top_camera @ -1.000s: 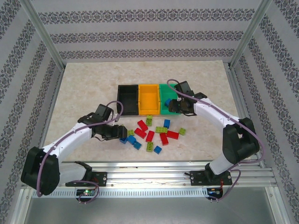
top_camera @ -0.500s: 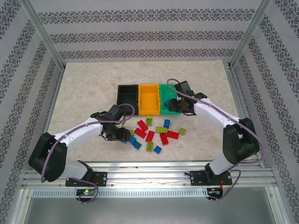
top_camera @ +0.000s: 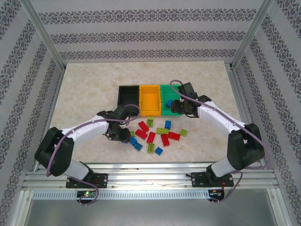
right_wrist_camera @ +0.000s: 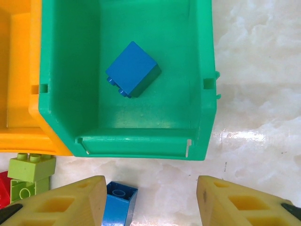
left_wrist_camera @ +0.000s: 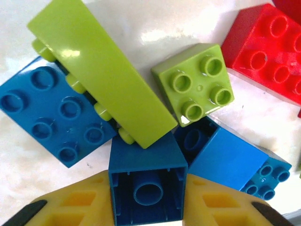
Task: Sort the legos into containers by color
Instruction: Pick up the lego from the middle-left of the table, then place the lego in the container.
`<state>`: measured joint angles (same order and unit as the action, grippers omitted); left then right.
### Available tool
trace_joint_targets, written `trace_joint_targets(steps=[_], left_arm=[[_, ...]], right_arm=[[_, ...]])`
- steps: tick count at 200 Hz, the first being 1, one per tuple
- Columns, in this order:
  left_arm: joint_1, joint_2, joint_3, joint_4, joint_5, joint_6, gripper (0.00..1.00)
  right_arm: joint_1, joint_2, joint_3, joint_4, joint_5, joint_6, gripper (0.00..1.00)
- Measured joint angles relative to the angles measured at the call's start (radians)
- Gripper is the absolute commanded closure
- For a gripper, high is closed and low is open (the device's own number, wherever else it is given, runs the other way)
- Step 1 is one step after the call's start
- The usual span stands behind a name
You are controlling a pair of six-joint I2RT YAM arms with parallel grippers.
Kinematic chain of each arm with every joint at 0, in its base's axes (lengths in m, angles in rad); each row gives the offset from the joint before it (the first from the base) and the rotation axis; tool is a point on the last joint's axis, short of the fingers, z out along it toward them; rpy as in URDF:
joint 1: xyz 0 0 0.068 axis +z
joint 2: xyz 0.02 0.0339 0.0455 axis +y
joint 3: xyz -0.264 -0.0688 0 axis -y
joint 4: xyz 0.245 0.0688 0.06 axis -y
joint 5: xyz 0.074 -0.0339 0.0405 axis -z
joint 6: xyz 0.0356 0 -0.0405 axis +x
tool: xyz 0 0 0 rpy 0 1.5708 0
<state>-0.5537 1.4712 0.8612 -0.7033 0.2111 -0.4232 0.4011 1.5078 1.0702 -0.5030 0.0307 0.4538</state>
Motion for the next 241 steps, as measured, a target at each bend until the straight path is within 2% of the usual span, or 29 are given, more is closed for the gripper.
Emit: trace_joint_targets(steps=[71,100,150,209,228,241], left_arm=[[-0.002,-0.117,0.153,-0.067,-0.04,0.008,0.72],[-0.002,-0.082,0.282,-0.055,-0.025,0.014,0.72],[-0.004,0.247,0.623,0.015,0.073,0.035,0.73],[-0.039,0.622,1.081,-0.013,0.148,0.075,0.71],[-0.047,0.728,1.239,-0.05,0.164,0.08,0.61],[-0.048,0.795,1.344,-0.076,0.18,0.079,0.49]], right_arm=[[-0.01,-0.014,-0.009,0.001,0.006,-0.001,0.46],[-0.027,-0.031,-0.022,0.0,0.006,-0.001,0.46],[-0.092,-0.087,-0.086,-0.01,-0.013,-0.009,0.45],[-0.118,-0.216,-0.252,-0.031,-0.051,-0.003,0.45],[-0.118,-0.234,-0.289,-0.032,-0.068,0.007,0.45],[-0.118,-0.243,-0.307,-0.031,-0.077,0.014,0.45]])
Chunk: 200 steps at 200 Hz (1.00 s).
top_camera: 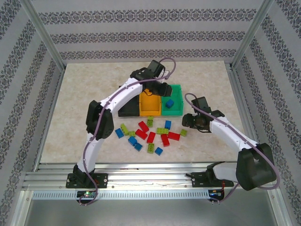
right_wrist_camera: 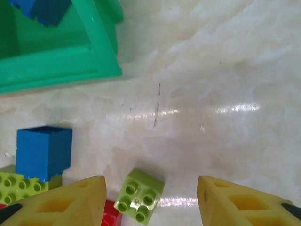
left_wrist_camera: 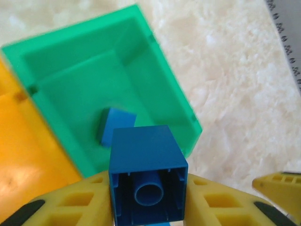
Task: Sort the legos into containers by color
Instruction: Place the lego in the container, then pick up the lego from the center of the table.
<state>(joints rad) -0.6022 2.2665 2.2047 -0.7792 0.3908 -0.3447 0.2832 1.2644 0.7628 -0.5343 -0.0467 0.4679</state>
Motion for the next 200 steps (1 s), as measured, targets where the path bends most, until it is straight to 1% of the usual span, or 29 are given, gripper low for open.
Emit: trace_joint_targets(steps=[11,25,39,57,80,99,111,137,167,200], left_arm=[[0.0,0.047,0.074,-0.022,0.008,0.006,0.45],[0.0,0.076,0.121,-0.046,0.015,0.005,0.43],[0.0,0.079,0.123,-0.068,0.019,0.006,0.39],[0.0,0.059,0.078,-0.073,0.02,0.01,0.39],[-0.001,-0.033,-0.116,-0.052,0.002,0.013,0.39],[-0.001,-0.157,-0.33,-0.006,-0.026,0.013,0.38],[0.0,-0.237,-0.434,0.016,-0.04,0.016,0.38],[0.002,-0.398,-0.604,0.083,-0.07,0.021,0.38],[0.002,-0.575,-0.828,0.202,-0.082,0.019,0.38],[0.002,-0.694,-1.041,0.292,-0.09,0.0,0.38]], right_arm=[[0.0,-0.01,-0.012,0.0,-0.008,0.004,0.45],[0.0,-0.021,-0.022,0.0,-0.018,0.007,0.45],[0.001,-0.026,-0.03,0.0,-0.024,0.008,0.45],[0.002,-0.028,-0.042,0.003,-0.032,0.018,0.45],[0.024,-0.026,-0.053,0.011,-0.05,0.038,0.45],[0.062,-0.007,-0.051,0.038,-0.06,0.056,0.45],[0.088,0.021,-0.045,0.047,-0.06,0.062,0.45],[0.138,0.084,-0.004,0.057,-0.059,0.079,0.46],[0.187,0.123,0.048,0.083,-0.047,0.103,0.46],[0.233,0.199,0.094,0.111,-0.031,0.131,0.46]])
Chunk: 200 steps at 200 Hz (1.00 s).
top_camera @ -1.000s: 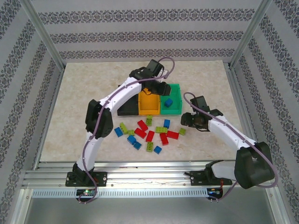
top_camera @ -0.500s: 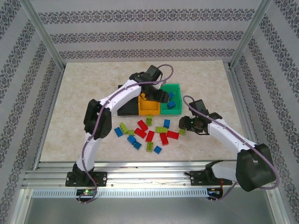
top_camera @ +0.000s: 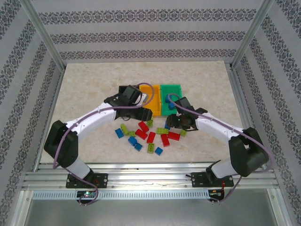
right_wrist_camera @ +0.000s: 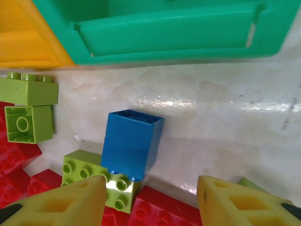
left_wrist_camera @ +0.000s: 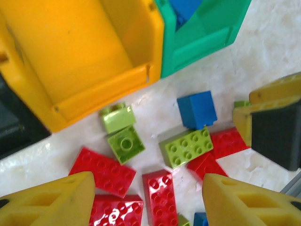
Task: Sort the legos into containers by color
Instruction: Pick up the lego from the center of the table.
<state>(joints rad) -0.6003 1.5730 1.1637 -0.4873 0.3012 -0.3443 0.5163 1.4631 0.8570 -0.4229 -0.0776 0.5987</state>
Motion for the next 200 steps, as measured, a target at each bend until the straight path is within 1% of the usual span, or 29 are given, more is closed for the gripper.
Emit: trace_joint_targets(steps=[32,85,145,183,200], left_arm=[[0.0,-0.075,-0.102,0.031,-0.023,-0.01,0.38],[0.0,-0.1,-0.125,0.085,-0.024,-0.041,0.38],[0.0,-0.09,-0.127,0.108,-0.017,-0.05,0.38],[0.0,-0.061,-0.127,0.117,-0.002,-0.05,0.38],[0.0,-0.053,-0.127,0.119,0.005,-0.049,0.38]], right_arm=[[0.034,0.101,0.068,0.01,0.02,0.006,0.45],[0.051,0.23,0.196,-0.01,0.055,-0.002,0.45],[0.071,0.239,0.211,-0.089,0.126,-0.003,0.45],[0.071,0.238,0.211,-0.101,0.13,-0.002,0.45],[0.076,0.26,0.216,-0.101,0.129,-0.002,0.46]])
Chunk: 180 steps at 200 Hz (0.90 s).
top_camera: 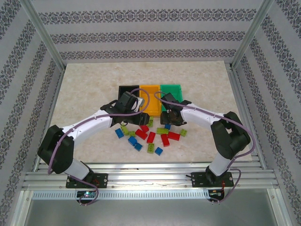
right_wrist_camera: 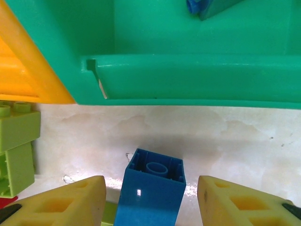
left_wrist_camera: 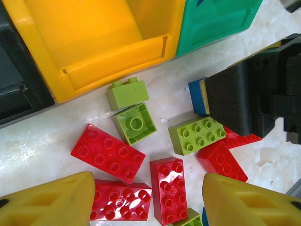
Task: Sort the legos into containers by color
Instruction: Pick up the lego from the center of the table, then place the lego in the container.
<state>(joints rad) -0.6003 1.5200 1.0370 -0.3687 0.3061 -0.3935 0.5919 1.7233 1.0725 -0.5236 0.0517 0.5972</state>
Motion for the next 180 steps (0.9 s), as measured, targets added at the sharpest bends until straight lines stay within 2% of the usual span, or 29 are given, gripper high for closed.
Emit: trace_joint_targets(steps=[15,38,51,101,135,145,155,180], left_arm=[[0.0,0.001,0.0,0.0,0.0,0.0,0.38],[0.0,0.001,0.0,0.0,-0.001,0.001,0.38],[0.0,0.001,0.0,0.0,-0.002,0.001,0.38],[0.0,-0.001,-0.002,-0.001,-0.005,0.001,0.38],[0.0,-0.018,-0.026,-0.002,-0.011,0.001,0.38],[0.0,-0.025,-0.035,-0.002,-0.012,0.0,0.38],[0.0,-0.034,-0.047,-0.002,-0.012,0.0,0.38],[0.0,-0.054,-0.072,-0.006,-0.015,0.0,0.38]], right_arm=[[0.006,0.034,0.008,-0.003,-0.002,0.002,0.51],[0.007,0.068,0.013,-0.005,-0.014,0.002,0.69],[0.007,0.068,0.026,-0.011,-0.016,0.004,0.71],[0.004,-0.001,0.048,-0.034,-0.01,-0.008,0.71],[-0.067,-0.061,0.132,-0.039,-0.018,-0.043,0.67],[-0.096,-0.058,0.172,-0.038,-0.018,-0.054,0.64],[-0.12,-0.051,0.214,-0.04,-0.017,-0.068,0.54],[-0.151,-0.012,0.313,-0.045,-0.006,-0.106,0.48]])
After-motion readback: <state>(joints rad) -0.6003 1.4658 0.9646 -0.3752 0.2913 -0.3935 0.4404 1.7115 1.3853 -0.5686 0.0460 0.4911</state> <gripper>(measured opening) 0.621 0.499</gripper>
